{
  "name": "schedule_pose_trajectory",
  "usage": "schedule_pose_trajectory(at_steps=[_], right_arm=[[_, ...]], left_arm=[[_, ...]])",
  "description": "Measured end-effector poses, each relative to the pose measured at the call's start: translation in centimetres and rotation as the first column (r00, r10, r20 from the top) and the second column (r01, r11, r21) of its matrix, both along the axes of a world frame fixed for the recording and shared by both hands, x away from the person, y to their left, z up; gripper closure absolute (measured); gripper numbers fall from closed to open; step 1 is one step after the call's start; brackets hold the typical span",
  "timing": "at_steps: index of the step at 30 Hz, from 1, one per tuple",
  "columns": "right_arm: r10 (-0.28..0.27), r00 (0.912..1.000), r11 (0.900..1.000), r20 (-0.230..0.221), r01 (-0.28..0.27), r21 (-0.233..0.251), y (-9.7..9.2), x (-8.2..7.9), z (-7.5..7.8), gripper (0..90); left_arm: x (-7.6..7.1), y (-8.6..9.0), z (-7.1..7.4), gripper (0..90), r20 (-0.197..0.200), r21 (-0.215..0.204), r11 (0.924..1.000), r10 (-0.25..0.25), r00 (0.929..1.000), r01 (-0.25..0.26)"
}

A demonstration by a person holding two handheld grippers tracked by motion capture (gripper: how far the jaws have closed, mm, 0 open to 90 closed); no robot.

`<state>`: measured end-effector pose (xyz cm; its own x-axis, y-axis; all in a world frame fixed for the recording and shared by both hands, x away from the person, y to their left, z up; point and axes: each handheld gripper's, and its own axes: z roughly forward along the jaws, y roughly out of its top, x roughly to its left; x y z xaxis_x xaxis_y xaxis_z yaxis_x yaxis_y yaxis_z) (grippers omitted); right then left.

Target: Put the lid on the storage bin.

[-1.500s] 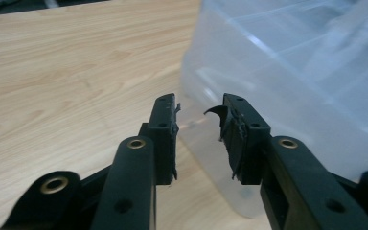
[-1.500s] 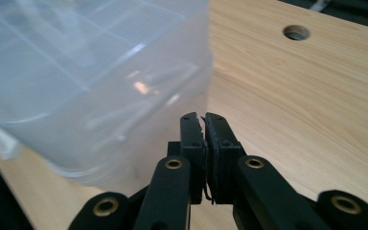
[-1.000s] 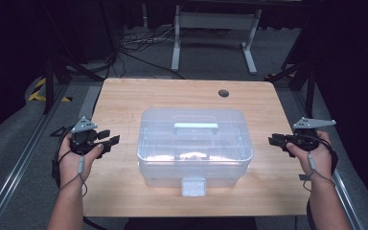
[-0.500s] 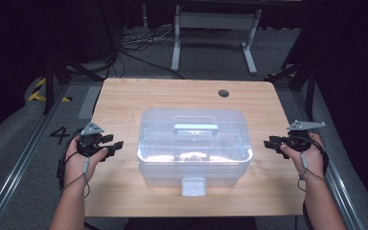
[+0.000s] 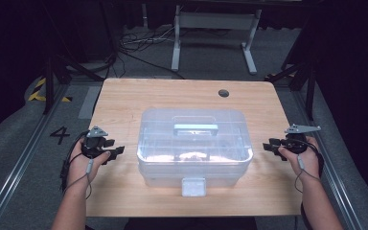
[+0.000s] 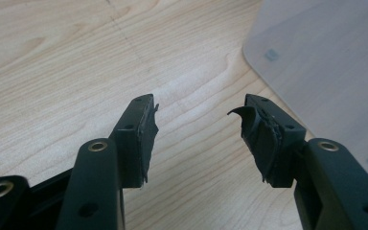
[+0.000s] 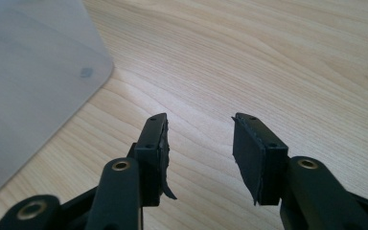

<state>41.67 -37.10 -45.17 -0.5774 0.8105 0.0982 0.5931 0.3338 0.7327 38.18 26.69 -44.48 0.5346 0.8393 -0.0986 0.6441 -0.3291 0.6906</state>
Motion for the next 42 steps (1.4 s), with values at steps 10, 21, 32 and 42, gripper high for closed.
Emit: schedule_pose_trajectory(at_steps=[10,21,32,42], right_arm=[[-0.016,0.9999,0.9998,0.003,0.016,-0.009,-0.2,0.5,-1.8,51.7],[-0.015,0.9999,0.9995,0.004,0.015,-0.028,0.3,0.7,-3.1,46.1],[-0.022,0.9994,0.9985,0.027,0.024,-0.049,0.9,0.8,-3.8,35.8],[-0.022,0.9987,0.9977,0.047,0.025,-0.063,1.0,0.8,-3.6,34.6]], left_arm=[[0.3,0.1,-1.5,45.2,-0.019,0.014,0.9999,0.006,0.9998,-0.006],[0.4,-0.5,-2.3,41.8,-0.03,0.082,0.9966,0.002,0.9995,0.0],[0.4,-0.5,-2.8,39.6,-0.021,0.091,0.9957,0.017,0.9996,-0.015],[0.4,-0.5,-2.9,38.7,-0.024,0.071,0.9972,0.023,0.9995,-0.021]])
